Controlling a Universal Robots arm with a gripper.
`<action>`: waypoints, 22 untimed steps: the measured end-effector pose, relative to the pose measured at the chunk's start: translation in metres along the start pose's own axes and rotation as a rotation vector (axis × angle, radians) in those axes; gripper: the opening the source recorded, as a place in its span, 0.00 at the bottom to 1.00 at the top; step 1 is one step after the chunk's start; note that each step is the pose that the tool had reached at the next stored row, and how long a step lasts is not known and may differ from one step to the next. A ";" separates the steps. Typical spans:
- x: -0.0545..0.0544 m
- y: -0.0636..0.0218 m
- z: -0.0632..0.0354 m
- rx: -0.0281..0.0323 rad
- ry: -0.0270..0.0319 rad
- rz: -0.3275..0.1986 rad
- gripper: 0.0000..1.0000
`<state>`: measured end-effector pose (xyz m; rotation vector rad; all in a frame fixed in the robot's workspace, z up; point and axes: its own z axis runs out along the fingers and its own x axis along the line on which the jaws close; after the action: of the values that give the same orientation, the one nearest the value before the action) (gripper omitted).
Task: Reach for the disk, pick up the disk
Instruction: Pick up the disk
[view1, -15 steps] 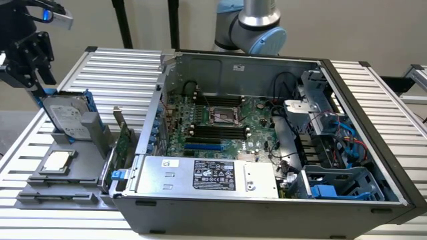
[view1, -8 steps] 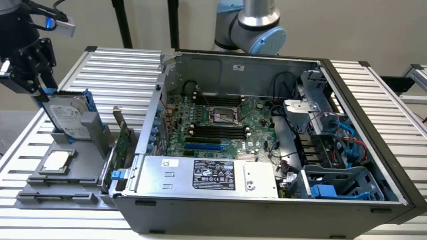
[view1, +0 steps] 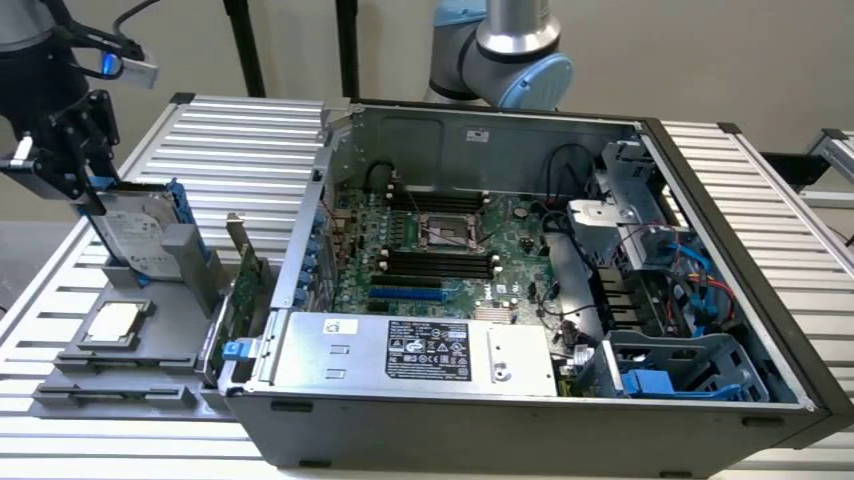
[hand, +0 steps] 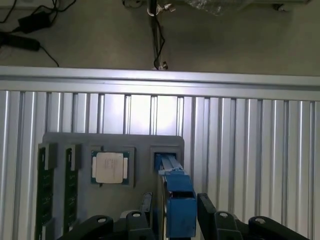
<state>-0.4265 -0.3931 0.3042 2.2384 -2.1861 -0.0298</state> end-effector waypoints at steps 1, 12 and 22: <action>0.000 0.0000 0.0016 0.0000 0.0000 -0.001 0.48; 0.000 -0.0009 0.0103 0.0002 0.0002 -0.010 0.48; 0.000 -0.0009 0.0123 0.0001 0.0003 -0.011 0.48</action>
<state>-0.4259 -0.3931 0.2918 2.2509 -2.1732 -0.0296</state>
